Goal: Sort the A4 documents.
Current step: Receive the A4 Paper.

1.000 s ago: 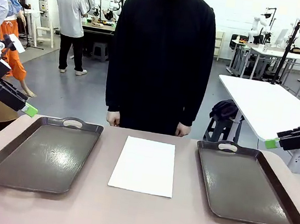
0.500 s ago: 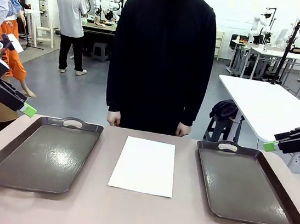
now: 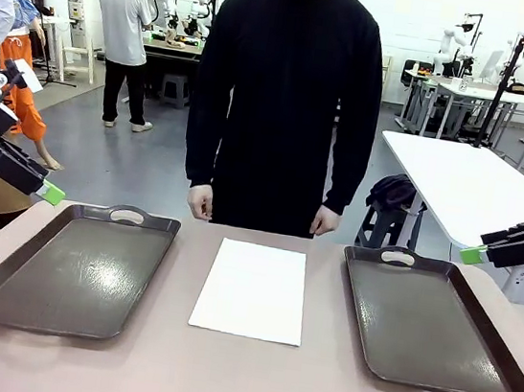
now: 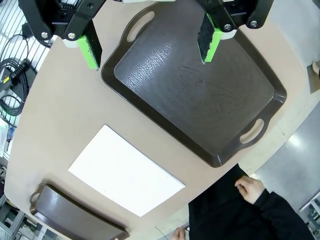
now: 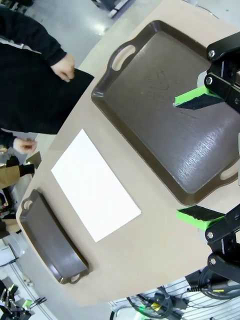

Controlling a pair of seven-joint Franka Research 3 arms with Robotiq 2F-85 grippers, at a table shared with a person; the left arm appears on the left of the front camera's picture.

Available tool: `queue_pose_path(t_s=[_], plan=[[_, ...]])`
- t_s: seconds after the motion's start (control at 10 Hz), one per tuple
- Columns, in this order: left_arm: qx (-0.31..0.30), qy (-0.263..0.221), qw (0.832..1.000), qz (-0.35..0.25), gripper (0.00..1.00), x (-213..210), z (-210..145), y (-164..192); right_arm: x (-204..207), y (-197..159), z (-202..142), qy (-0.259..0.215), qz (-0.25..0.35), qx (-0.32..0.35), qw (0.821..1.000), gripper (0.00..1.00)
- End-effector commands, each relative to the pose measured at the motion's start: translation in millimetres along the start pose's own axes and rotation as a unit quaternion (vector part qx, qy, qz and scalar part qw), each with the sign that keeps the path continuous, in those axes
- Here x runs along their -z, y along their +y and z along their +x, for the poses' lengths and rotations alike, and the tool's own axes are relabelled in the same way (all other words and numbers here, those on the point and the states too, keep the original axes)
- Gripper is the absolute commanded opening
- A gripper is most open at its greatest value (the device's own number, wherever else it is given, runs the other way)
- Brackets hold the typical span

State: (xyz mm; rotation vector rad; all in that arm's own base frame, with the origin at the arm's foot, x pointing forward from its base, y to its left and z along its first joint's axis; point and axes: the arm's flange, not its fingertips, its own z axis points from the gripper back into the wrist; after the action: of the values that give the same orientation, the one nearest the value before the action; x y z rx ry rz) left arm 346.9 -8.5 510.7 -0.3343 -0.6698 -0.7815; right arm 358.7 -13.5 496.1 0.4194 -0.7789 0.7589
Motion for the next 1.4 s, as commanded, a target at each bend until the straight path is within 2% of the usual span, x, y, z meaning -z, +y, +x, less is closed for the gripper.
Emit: queue_pose_path(t_s=[0.0, 1.3], plan=[[0.001, -0.001, 1.0, -0.002, 1.0, 0.0, -1.1, 1.5, 2.6, -1.4, -1.0, -0.002, 0.007, -0.003, 1.0, 1.0], [0.001, -0.001, 1.0, -0.002, 1.0, 0.0, -1.1, 1.5, 2.6, -1.4, -1.0, -0.002, 0.007, -0.003, 1.0, 1.0]])
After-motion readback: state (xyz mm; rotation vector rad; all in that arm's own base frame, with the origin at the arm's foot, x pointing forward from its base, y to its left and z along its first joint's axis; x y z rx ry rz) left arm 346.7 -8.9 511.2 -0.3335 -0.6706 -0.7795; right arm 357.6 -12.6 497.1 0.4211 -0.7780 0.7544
